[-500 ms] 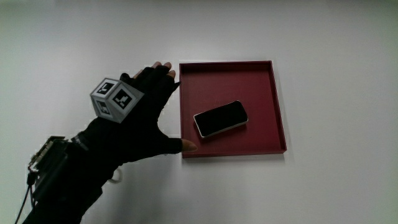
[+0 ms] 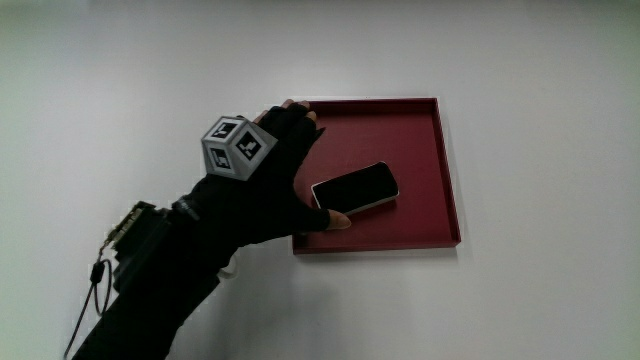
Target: Pick eraser
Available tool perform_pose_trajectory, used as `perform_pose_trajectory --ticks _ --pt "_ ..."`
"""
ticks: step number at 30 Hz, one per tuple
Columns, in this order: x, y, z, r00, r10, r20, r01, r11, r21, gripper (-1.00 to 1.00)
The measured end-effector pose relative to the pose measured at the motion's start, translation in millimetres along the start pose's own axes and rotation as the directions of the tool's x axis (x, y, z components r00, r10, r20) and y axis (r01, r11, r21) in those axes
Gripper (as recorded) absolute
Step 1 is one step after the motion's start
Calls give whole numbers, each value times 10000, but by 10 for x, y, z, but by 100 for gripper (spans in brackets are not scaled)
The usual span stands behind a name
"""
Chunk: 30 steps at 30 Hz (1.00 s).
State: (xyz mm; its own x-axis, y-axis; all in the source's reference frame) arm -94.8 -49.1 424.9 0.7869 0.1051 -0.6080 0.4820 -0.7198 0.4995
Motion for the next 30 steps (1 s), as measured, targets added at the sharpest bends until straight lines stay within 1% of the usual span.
perform_pose_trajectory --ticks 1,2,3,4,5,6,7,8,11,12,14,17,19,21,23,27,30 --pt "0 38 -35 10000 -4 -42 4 10000 10 0" --pt "11 68 -60 9996 136 -227 -136 9999 5 0" --pt "5 113 -96 9993 58 -374 -58 10000 -5 0" --pt "9 149 -124 9984 259 -509 -264 9996 -93 0" --pt "1 199 -167 9983 135 -568 -139 9999 -58 0" --pt "10 229 -203 9977 430 -518 -439 9989 -162 0" --pt "7 273 -246 9971 262 -721 -278 9994 -203 0" --pt "39 277 -260 9943 474 -953 -498 9985 -235 0" --pt "31 350 -360 9922 541 -1127 -580 9978 -324 0" --pt "51 353 -368 9902 593 -1262 -634 9976 -283 0" --pt "19 410 -428 9905 633 -1220 -685 9969 -391 0" --pt "-7 477 -502 9894 692 -1273 -746 9965 -378 0" --pt "8 497 -525 9853 791 -1517 -866 9953 -438 0" --pt "-27 527 -561 9830 918 -1589 -992 9943 -393 0" --pt "-63 570 -605 9810 1074 -1616 -1167 9919 -494 0" --pt "-86 618 -678 9802 1113 -1636 -1214 9912 -533 0" --pt "-88 647 -730 9803 1041 -1678 -1153 9916 -580 0"
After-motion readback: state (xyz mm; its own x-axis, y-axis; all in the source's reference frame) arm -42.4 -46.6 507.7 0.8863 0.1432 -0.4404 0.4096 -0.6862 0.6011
